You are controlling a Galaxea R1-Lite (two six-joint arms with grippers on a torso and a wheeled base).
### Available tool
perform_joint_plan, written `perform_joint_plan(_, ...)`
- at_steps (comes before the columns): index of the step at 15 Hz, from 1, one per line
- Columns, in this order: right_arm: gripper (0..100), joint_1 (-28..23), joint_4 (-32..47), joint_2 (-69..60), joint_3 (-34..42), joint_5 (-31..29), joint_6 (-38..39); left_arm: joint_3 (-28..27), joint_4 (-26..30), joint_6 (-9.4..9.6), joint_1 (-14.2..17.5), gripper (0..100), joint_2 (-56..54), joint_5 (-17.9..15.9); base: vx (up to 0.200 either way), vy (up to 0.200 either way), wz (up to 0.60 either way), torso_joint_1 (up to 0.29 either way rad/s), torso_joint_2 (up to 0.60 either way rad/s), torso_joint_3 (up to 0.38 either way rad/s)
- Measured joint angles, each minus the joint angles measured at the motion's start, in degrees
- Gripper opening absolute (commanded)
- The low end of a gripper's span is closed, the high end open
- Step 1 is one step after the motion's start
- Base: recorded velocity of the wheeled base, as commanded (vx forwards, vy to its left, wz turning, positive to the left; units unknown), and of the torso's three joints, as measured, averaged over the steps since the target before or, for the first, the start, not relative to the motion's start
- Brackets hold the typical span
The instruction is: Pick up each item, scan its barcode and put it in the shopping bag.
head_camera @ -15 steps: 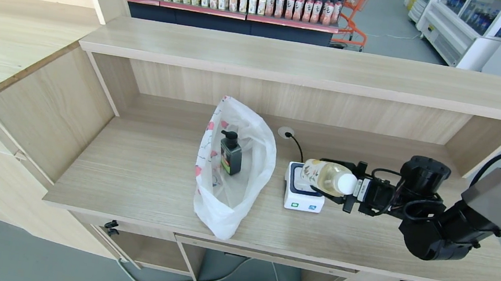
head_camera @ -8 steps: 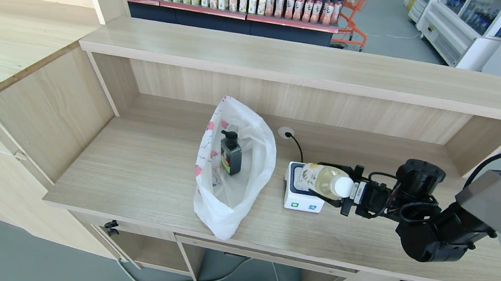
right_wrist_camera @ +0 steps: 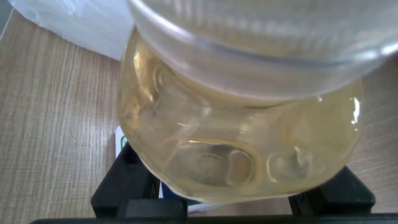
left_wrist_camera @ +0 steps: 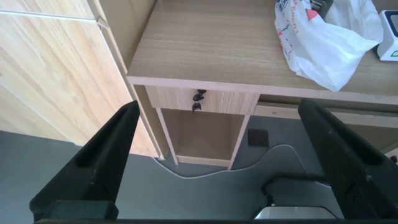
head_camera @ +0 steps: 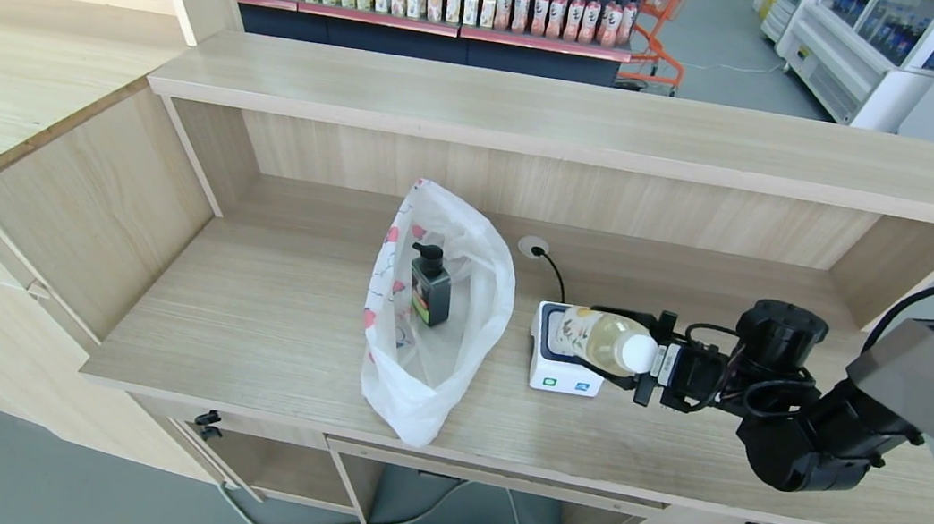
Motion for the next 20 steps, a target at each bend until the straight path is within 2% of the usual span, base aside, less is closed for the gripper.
perform_joint_plan(6,0,-0.27,-0.77,-0.35,0.12,-0.09,0.79,0.00,0.00,0.02,0.00,100,0.00,-0.02,0.000,0.000,0.00,0.000,0.00,0.000)
perform_joint_plan(9,0,-0.77,-1.93,-2.58,0.67,-1.10,8.66,0.00,0.00,0.02,0.00,100,0.00,-0.02,0.000,0.000,0.00,0.000,0.00,0.000)
perform_joint_plan(10,0,-0.74,-2.12,-4.32,1.05,-3.83,13.34,0.00,0.00,0.05,0.00,100,0.00,0.00,0.000,0.000,0.00,0.000,0.00,0.000)
perform_joint_plan(13,0,1.68,3.30,-12.76,1.66,-19.98,29.56,0.00,0.00,0.05,0.00,100,0.00,-0.02,0.000,0.000,0.00,0.000,0.00,0.000)
perform_joint_plan(15,0,4.25,14.82,-20.31,2.86,-30.00,38.77,0.00,0.00,0.05,0.00,100,0.00,0.00,0.000,0.000,0.00,0.000,0.00,0.000)
perform_joint_plan(17,0,8.28,24.77,-27.76,6.07,-41.39,52.93,0.02,0.00,0.05,0.00,100,0.00,0.00,0.000,0.000,0.00,0.000,0.00,0.000)
perform_joint_plan(18,0,10.01,26.77,-30.28,7.97,-44.23,56.00,0.00,0.00,0.05,0.00,100,0.00,0.00,0.000,0.000,0.00,0.000,0.00,0.000)
perform_joint_plan(20,0,11.36,27.01,-33.07,10.01,-45.03,57.26,0.00,0.00,0.05,0.00,100,0.00,0.00,0.000,0.000,0.00,0.000,0.00,0.000)
